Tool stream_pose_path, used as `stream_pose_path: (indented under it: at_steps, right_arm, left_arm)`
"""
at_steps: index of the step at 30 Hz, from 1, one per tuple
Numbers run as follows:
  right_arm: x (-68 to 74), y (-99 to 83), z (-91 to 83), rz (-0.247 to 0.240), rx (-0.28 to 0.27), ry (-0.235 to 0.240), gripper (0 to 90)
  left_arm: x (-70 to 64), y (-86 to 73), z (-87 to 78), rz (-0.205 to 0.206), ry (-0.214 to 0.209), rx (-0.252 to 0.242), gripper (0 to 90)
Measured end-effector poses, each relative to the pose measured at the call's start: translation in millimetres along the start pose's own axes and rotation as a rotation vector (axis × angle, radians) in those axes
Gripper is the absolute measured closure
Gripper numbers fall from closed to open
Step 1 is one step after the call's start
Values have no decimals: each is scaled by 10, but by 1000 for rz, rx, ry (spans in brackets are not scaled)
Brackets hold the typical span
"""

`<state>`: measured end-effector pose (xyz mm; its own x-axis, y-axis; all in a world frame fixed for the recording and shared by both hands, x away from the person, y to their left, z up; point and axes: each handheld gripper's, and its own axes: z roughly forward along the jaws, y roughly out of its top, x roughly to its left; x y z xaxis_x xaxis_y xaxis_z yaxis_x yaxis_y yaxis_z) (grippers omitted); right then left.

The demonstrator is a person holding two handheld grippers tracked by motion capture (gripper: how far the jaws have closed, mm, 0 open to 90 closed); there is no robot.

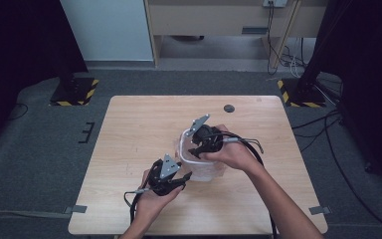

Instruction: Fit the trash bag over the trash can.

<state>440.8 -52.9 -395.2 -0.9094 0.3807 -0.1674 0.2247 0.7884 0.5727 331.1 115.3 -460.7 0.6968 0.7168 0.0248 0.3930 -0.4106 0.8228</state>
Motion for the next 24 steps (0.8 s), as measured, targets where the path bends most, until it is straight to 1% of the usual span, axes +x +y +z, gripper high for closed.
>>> stream_pose_path:
  at_steps: [1,2,4,6,8,9,10,11,12,13,14,15,16,17,18,20,21,22,24]
  right_arm:
    - [-11,5,-25,3,-8,-4,585]
    - [-30,10,-48,8,-15,-19,634]
    - [-45,12,-61,24,4,-35,728]
    - [-49,15,-46,29,39,-29,771]
    - [-35,22,4,8,89,-17,788]
    - [-24,25,27,6,105,-11,785]
    - [-9,30,70,-7,130,-9,766]
    - [-9,30,70,-7,130,-9,766]
    - [25,48,142,-29,175,-21,707]
    - [31,57,157,-43,179,-30,693]
    - [47,67,168,-45,187,-32,659]
    - [47,67,168,-45,187,-32,659]
    - [68,87,184,-67,200,-22,583]
    - [68,87,184,-67,200,-22,583]
    - [74,88,193,-76,206,-18,525]
    - [72,87,195,-74,203,-19,474]
    - [72,87,195,-74,203,-19,474]
    - [66,73,183,-71,183,-15,440]
    - [61,60,166,-62,156,-21,415]
  left_arm:
    - [1,0,1,0,0,0,493]
    - [3,-1,2,-2,0,1,493]
    - [2,-3,6,-1,3,4,493]
    - [-2,-5,13,-1,1,6,491]
    - [-8,-5,20,-1,-1,7,490]
    - [-11,-6,24,0,-1,9,490]
    - [-13,-6,27,1,-3,10,489]
    - [-13,-6,27,1,-3,10,489]
    - [-21,-10,32,2,-1,13,484]
    - [-24,-15,34,0,2,14,483]
    - [-24,-20,36,-1,1,15,480]
    - [-24,-20,36,-1,1,15,480]
    - [-24,-32,41,-10,-7,16,479]
    - [-24,-32,41,-10,-7,16,478]
    - [-24,-32,40,-14,-9,14,477]
    - [-22,-32,40,-16,-11,11,476]
    - [-22,-32,40,-16,-11,11,475]
    - [-21,-32,40,-17,-12,10,474]
    - [-22,-34,39,-16,-13,10,472]
